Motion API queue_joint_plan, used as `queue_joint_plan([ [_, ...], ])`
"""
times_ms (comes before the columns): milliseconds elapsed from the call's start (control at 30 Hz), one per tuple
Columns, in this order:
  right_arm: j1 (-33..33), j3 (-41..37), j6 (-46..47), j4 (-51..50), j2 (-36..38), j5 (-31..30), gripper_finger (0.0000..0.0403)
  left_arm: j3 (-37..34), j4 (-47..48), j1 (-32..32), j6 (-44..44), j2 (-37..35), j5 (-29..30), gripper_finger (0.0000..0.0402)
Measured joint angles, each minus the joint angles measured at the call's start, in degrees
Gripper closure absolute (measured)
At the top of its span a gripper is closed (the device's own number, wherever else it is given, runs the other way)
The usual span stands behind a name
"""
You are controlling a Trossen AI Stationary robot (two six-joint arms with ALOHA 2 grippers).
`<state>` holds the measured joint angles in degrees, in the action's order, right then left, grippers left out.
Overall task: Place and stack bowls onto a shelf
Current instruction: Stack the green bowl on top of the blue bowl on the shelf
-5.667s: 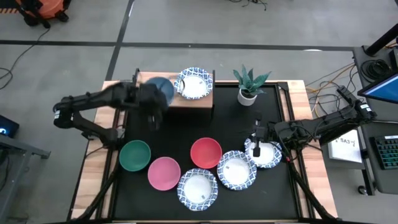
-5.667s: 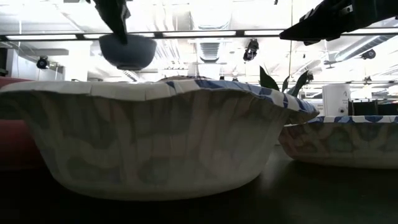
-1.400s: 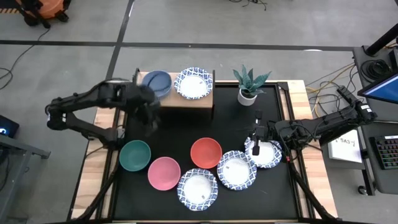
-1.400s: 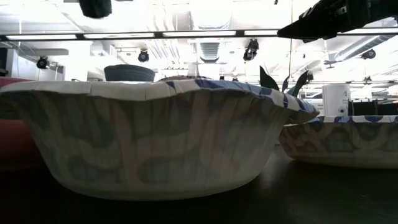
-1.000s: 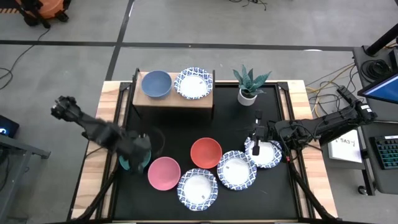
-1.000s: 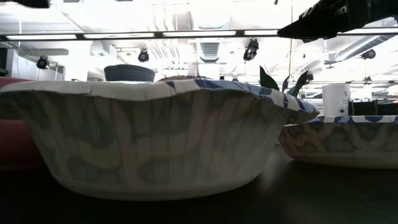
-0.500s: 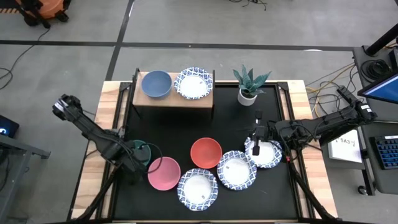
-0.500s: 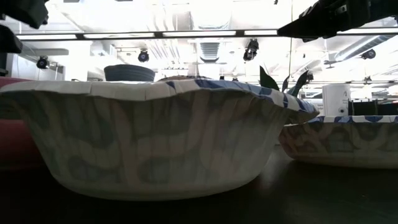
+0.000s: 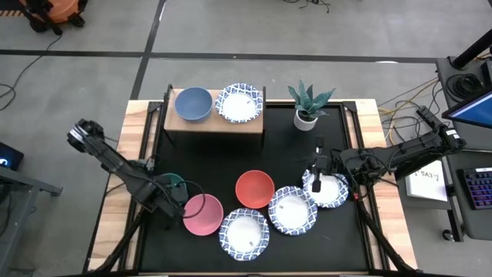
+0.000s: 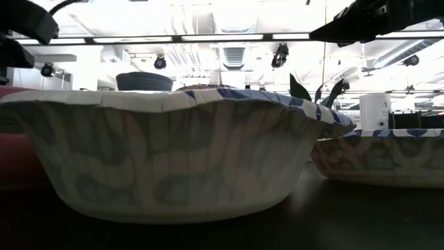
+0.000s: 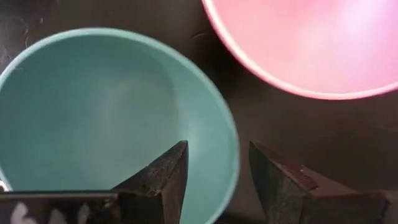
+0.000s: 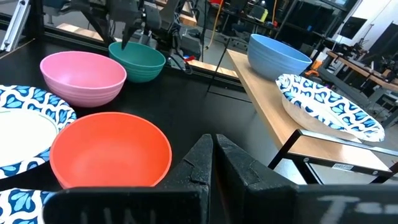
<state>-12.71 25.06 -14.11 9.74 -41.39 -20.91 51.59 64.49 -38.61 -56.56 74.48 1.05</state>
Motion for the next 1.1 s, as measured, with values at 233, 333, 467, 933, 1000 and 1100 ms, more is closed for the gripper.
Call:
queue_joint_plan([
  [233,0.0,0.0,-0.02,0.0,0.0,0.0,0.0394,-4.74,-6.01,-0.02,-0.78,0.88,-0.03,0.0269],
  [333,0.0,0.0,0.02,0.0,0.0,-0.02,0.0394,-6.37,-7.73,-0.02,-1.15,0.85,-0.05,0.0279],
  [467,0.0,0.0,0.05,0.0,0.0,-0.02,0.0394,-7.13,-7.96,-0.02,-1.1,0.83,-0.08,0.031],
  [933,0.0,0.0,0.13,0.0,0.0,-0.04,0.0394,1.6,1.62,0.02,-0.92,0.81,1.05,0.0401],
  [1000,0.0,0.0,0.11,0.0,0.0,-0.04,0.0394,5.91,5.76,0.02,-0.1,0.81,2.89,0.0401],
  [1100,0.0,0.0,0.08,0.0,0.0,-0.04,0.0394,13.13,11.28,0.28,0.9,0.82,6.81,0.0401],
])
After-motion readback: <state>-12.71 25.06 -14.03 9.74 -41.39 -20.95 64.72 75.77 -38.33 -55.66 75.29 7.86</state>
